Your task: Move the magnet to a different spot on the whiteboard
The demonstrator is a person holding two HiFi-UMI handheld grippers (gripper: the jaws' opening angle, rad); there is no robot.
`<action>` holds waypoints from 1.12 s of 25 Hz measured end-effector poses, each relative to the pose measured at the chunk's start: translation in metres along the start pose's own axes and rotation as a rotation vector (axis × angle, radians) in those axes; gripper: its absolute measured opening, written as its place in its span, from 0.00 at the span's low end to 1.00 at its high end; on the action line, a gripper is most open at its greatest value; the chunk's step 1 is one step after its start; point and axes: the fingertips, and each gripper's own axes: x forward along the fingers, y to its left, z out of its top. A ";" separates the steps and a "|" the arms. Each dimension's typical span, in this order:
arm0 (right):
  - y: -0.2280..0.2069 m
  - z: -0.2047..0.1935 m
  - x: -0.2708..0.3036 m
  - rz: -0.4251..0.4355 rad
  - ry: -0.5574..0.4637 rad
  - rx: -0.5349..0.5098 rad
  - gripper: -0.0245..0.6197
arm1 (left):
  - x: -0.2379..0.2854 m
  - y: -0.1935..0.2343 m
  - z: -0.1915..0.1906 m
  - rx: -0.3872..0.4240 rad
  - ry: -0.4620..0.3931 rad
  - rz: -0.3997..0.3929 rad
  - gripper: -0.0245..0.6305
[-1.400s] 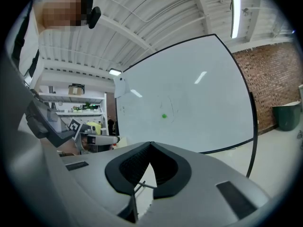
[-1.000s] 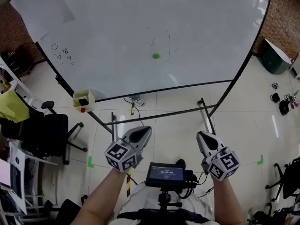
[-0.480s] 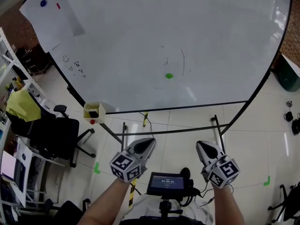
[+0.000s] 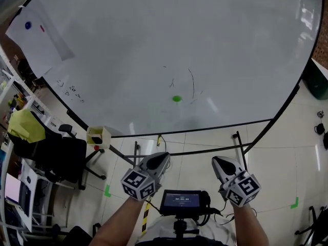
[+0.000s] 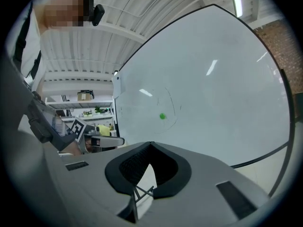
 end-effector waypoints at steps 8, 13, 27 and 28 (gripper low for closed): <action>-0.034 0.006 0.023 0.040 0.002 0.024 0.08 | 0.038 0.010 0.010 0.016 0.018 0.027 0.07; -0.047 0.007 0.035 0.079 0.002 0.033 0.08 | 0.046 0.017 0.013 0.016 0.023 0.066 0.07; -0.082 0.006 0.061 0.219 0.011 0.072 0.08 | 0.109 0.029 0.053 0.282 0.082 0.204 0.07; -0.083 0.005 0.061 0.229 0.014 0.074 0.08 | 0.112 0.032 0.055 0.369 0.118 0.241 0.07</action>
